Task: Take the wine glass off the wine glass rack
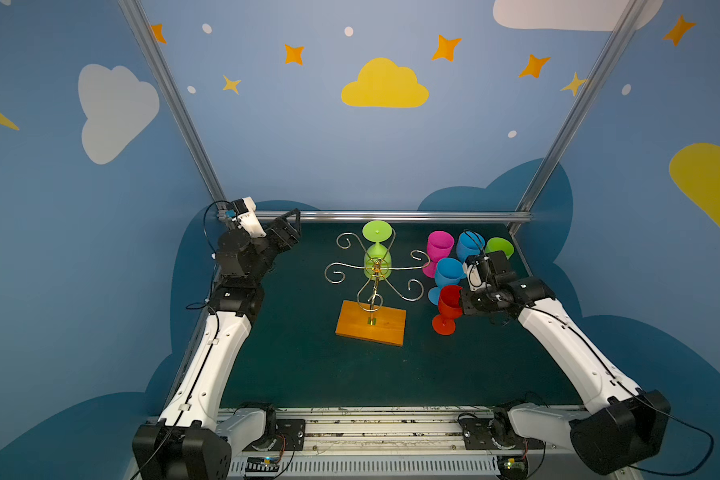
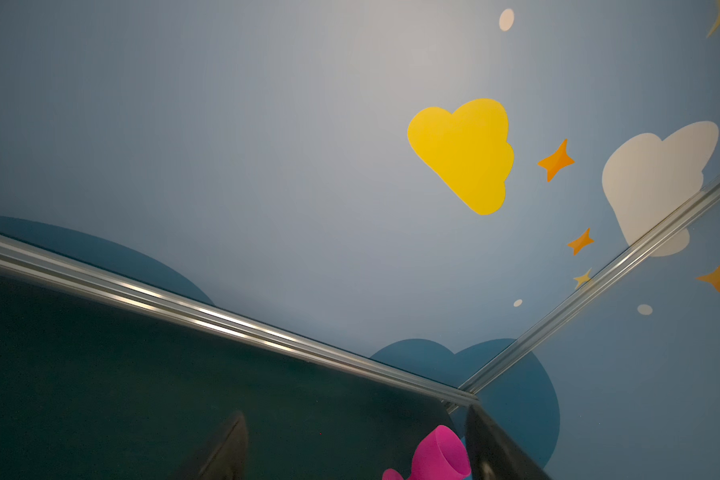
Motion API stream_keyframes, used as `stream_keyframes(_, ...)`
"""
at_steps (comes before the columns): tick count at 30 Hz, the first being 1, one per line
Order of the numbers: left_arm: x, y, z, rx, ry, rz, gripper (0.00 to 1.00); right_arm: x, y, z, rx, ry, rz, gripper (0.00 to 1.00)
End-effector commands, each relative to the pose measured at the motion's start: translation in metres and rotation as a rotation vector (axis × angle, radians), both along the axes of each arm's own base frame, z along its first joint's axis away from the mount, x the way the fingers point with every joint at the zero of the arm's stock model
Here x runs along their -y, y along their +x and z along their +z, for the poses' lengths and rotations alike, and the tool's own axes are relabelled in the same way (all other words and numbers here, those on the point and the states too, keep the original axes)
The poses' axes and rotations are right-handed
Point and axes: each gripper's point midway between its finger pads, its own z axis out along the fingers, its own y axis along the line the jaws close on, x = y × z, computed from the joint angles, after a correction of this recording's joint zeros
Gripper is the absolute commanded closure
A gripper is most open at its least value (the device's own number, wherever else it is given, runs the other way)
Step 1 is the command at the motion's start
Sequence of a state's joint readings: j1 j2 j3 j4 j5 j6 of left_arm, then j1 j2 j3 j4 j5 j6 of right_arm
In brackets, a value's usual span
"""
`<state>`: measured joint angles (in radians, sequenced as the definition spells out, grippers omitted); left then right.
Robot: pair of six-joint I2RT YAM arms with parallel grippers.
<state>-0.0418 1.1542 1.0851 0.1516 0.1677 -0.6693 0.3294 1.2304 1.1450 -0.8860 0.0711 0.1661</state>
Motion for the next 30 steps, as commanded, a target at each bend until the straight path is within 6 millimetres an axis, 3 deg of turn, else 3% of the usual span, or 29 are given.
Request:
stream_keyframes(1,0.010,0.001,0.013,-0.005,-0.009,-0.074,0.21,-0.006,0.005,0.032,0.083,0.082,-0.002,0.59)
stream_keyframes(8,0.030,0.014,0.012,-0.086,-0.013,-0.230,0.27,-0.005,0.001,0.065,0.195,0.154,-0.020,0.50)
stream_keyframes(17,0.080,0.034,0.000,-0.254,-0.068,-0.600,0.36,-0.003,-0.022,0.118,0.405,0.266,-0.002,0.32)
stream_keyframes(30,0.149,0.043,-0.020,-0.375,-0.011,-0.833,0.39,-0.001,-0.030,0.120,0.417,0.282,-0.005,0.27)
